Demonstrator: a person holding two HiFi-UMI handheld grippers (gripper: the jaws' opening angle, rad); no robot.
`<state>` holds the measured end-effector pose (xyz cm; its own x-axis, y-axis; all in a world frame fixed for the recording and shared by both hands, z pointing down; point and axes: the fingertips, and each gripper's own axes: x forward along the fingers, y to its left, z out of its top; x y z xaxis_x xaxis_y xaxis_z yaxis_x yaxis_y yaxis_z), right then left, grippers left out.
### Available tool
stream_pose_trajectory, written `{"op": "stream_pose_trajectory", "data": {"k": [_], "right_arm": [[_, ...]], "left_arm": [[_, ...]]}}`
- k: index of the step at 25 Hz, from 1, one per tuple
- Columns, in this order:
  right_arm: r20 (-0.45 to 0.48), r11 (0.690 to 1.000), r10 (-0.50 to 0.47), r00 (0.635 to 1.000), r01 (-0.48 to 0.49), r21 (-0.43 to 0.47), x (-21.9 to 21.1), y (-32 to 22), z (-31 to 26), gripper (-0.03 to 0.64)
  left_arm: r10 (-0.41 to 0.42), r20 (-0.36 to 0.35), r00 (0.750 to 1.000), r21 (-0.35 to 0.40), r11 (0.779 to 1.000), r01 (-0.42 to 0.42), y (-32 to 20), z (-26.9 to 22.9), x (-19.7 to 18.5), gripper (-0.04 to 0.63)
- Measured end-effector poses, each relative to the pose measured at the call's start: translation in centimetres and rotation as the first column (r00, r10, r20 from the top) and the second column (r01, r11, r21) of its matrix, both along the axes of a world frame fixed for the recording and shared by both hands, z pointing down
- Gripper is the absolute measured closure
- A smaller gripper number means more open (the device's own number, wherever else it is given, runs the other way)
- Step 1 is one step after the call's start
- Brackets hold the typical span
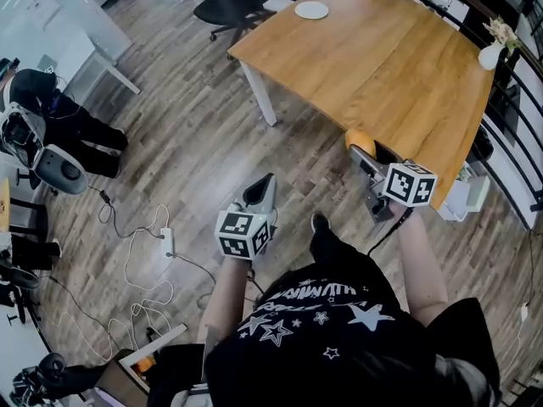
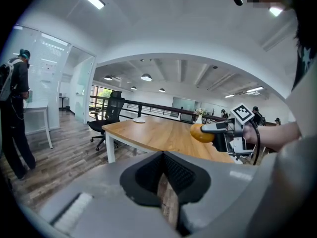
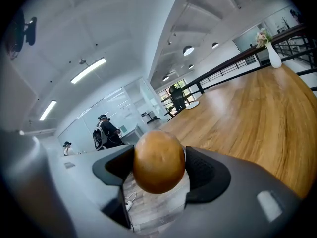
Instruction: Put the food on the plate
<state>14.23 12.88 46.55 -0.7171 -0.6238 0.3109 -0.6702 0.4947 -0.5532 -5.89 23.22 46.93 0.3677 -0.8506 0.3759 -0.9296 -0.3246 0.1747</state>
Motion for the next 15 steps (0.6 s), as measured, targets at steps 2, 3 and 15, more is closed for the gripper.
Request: {"op": "stream_pose_trajectory", "data": {"k": [2, 3, 15], "right_arm": [[0.004, 1.000, -0.004, 1.000, 0.004, 0.002, 0.0, -2.0, -0.2, 0.285], [0.005, 1.000, -0.005, 1.000, 0.005, 0.002, 0.2, -3.1, -0.2, 0.285], [0.026, 1.000, -0.024, 0.999, 0.024, 0.004, 0.7, -15.1, 0.2, 0.285]], "left_arm": [[-0.008, 0.000, 1.000, -0.003, 1.000, 0.008, -1.9, 0.0, 0.1, 0.594], [-0.013, -0.001, 1.000, -0.004, 1.000, 0.013, -2.9, 0.0, 0.1, 0.594], [-0.037, 0.012, 0.999, 0.001, 0.999, 0.037, -14.3, -0.3, 0.8, 0.594]]}}
